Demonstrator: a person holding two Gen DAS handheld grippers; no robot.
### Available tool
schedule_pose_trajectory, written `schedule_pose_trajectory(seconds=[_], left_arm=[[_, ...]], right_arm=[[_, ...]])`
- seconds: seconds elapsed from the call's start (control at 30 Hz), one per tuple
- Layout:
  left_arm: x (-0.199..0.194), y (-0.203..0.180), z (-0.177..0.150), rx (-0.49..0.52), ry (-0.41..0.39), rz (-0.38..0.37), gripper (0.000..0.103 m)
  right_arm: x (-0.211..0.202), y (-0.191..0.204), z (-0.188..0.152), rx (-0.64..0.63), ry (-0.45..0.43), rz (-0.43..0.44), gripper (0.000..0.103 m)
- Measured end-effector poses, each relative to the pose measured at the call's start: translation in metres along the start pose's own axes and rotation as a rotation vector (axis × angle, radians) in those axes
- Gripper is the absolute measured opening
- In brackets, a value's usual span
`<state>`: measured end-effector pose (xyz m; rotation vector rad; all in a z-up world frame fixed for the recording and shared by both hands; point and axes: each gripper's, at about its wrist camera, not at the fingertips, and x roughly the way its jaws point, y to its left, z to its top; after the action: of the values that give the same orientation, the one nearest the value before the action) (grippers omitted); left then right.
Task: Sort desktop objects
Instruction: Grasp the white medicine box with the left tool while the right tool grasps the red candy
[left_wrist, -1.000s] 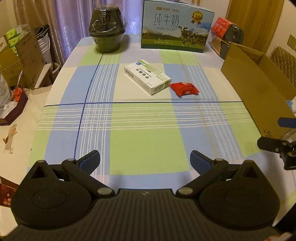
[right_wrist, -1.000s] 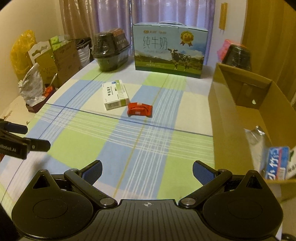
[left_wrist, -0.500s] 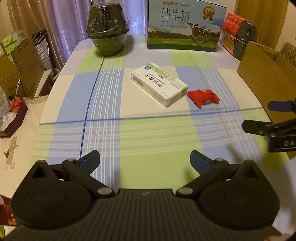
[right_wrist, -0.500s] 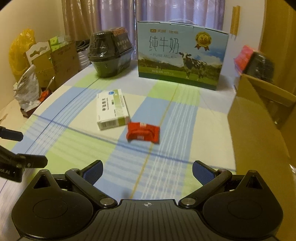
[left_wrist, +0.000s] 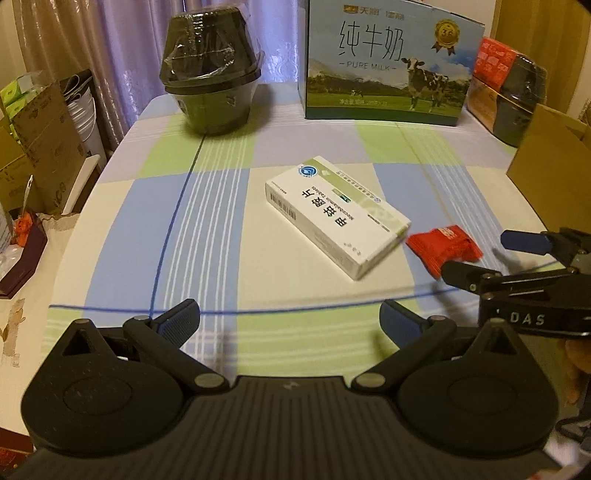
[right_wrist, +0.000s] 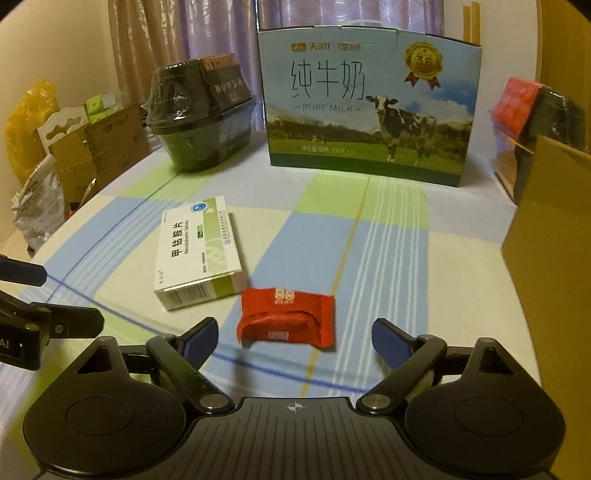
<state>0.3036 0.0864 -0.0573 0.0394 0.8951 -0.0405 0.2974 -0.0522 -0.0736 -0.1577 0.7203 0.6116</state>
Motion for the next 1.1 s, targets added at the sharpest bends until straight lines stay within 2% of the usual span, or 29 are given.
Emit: schedule_pose_trajectory(seconds=[0.4, 0.5, 0.57, 0.83, 1.1], left_arm=[[0.026, 0.0, 0.005, -0.03, -0.021, -0.017, 0.102], [0.029, -0.003, 0.007, -0.035, -0.024, -0.028, 0.102], [0.031, -0.005, 0.009, -0.041, -0.028, -0.036, 0.102], [0.04, -0.022, 0.026, -0.072, -0.046, -0.066, 0.102], [0.061, -0.033, 0.049, -0.189, -0.048, -0.069, 0.102]], right_arm=[[0.022, 0.003, -0.006, -0.044, -0.02, -0.006, 0.065], [0.022, 0.001, -0.006, -0.057, -0.026, -0.01, 0.056], [0.022, 0.0, -0.005, -0.071, -0.029, -0.008, 0.045], [0.029, -0.016, 0.003, -0.099, -0.036, -0.036, 0.041], [0.035, -0.033, 0.009, -0.096, -0.044, -0.048, 0.041]])
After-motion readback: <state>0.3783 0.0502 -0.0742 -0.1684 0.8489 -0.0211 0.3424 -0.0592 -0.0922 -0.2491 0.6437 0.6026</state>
